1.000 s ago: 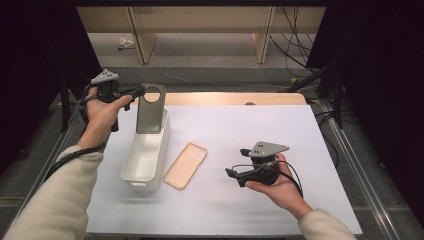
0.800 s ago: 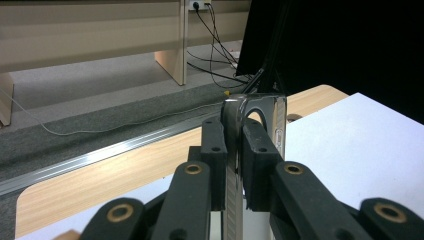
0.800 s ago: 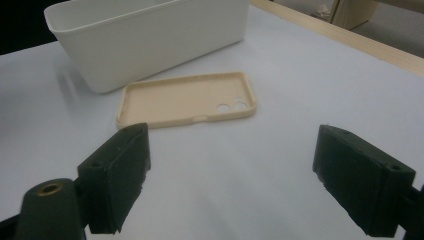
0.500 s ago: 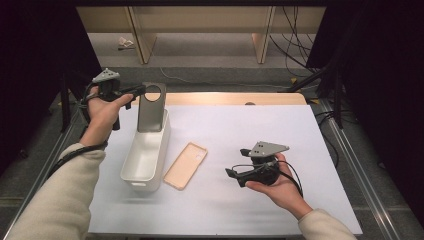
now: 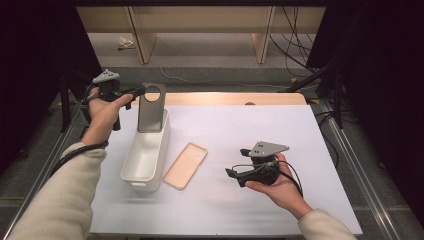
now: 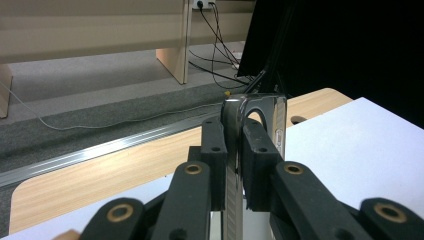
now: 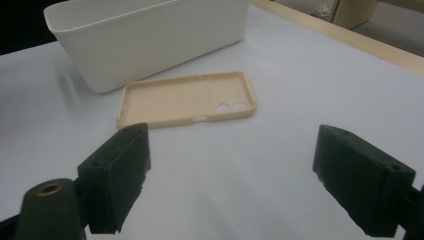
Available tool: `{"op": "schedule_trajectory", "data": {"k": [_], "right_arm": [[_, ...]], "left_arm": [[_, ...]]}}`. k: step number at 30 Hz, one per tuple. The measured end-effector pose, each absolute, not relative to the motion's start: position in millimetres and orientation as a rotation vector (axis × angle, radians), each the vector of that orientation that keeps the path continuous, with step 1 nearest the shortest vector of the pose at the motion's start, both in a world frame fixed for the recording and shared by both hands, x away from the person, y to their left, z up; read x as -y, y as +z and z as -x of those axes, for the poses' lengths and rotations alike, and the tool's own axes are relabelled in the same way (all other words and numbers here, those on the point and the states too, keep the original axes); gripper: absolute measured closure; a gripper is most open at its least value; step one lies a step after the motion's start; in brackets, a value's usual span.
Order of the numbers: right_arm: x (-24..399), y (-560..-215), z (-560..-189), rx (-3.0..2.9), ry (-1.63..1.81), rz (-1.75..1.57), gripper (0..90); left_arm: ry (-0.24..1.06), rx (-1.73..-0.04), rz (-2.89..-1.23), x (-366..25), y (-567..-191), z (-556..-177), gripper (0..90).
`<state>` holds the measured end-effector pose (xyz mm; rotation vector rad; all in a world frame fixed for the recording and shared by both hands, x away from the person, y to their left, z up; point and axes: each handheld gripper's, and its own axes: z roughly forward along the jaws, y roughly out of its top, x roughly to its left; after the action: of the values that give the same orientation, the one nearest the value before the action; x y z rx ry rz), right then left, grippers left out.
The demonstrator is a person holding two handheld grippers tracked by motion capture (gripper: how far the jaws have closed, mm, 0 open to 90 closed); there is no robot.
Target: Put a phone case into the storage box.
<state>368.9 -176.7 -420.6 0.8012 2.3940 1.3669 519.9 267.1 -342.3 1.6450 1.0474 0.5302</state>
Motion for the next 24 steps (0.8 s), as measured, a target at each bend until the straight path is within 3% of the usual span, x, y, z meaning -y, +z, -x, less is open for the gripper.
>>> {"op": "schedule_trajectory", "data": {"k": [24], "right_arm": [[176.8,-419.8,-368.6,-2.39,1.377,-0.8,16.3]], "left_arm": [[0.528,-1.059,-1.651,-264.1,-347.5,-527.9,81.8]]}}
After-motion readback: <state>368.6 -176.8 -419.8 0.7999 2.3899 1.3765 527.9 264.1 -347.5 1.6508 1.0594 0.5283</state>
